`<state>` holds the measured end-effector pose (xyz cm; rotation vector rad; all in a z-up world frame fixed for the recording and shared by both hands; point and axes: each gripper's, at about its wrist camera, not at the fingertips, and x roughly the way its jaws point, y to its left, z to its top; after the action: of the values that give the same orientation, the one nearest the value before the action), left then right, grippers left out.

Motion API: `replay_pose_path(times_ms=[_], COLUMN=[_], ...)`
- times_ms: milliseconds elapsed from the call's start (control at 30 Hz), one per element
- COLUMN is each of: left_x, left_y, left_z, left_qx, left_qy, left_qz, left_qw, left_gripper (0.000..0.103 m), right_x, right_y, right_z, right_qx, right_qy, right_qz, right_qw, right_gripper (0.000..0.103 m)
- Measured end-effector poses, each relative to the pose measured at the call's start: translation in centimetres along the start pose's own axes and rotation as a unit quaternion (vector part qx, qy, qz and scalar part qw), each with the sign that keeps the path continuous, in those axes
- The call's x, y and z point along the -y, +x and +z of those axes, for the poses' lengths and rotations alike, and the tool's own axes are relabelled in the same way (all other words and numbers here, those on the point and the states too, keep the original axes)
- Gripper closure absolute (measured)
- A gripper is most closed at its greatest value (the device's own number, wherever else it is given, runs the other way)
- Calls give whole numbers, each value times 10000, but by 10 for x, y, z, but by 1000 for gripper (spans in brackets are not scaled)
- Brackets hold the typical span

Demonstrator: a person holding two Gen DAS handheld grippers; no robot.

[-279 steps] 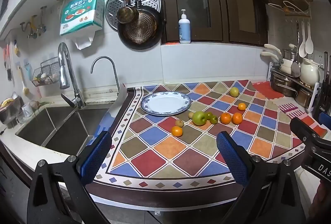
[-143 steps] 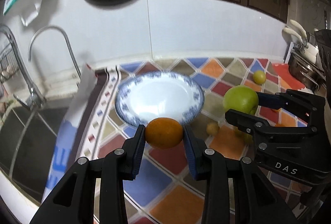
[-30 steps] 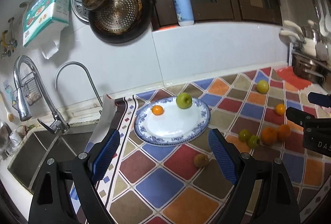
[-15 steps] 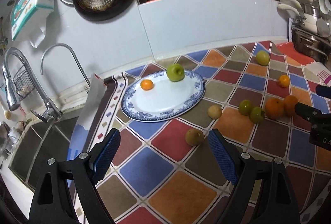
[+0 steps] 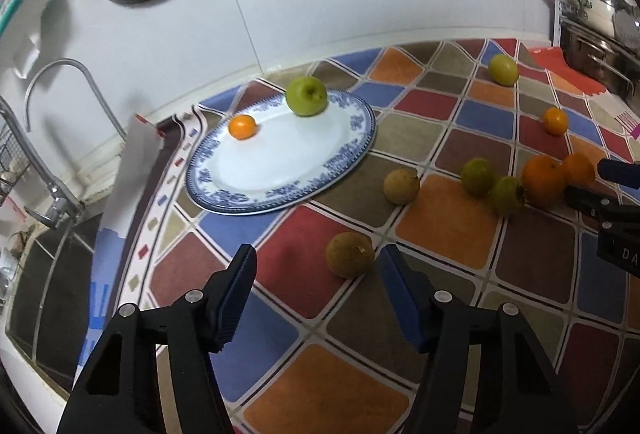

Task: Organize fruits
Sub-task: 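Move both tools back toward the remaining fruits on the cloth, then grasp the brown pear with the left tool while the right tool grasps the large orange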

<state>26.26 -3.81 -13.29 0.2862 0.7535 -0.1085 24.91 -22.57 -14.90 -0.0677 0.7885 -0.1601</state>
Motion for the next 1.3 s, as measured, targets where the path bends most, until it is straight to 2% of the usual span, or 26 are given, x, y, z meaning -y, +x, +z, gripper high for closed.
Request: replay_pose_path(times_ms=[167,267,467,533,833,1300], left_x=[5,9,10,11,9,-4], left_y=[10,15,20,20,4,-50], left_z=[4,6,6,6,6,6], left_qx=[-53,-104,-167,-160,49,586], left_qy=[73,108,115,145,123,-133], left_qz=[-156,-239,-361,-392,-538,-615], left_qw=[9998,9996,9991,9990,9985,9963], left_gripper=[43,49,68,73,73,73], right_x=[2,5,5,4,6,-4], right_y=[5,8,15,14,2,-46], right_z=[4,5,4,3,4,9], right_qx=[7,-34,-138,-121,-2,545], right_qy=[-2,17,46,13,80,-60], right_qz=[-33,-25,111,90,162,613], right_qw=[10000,10000,9998,9999,9998,9966], right_gripper=[46,50,60,60,60,60])
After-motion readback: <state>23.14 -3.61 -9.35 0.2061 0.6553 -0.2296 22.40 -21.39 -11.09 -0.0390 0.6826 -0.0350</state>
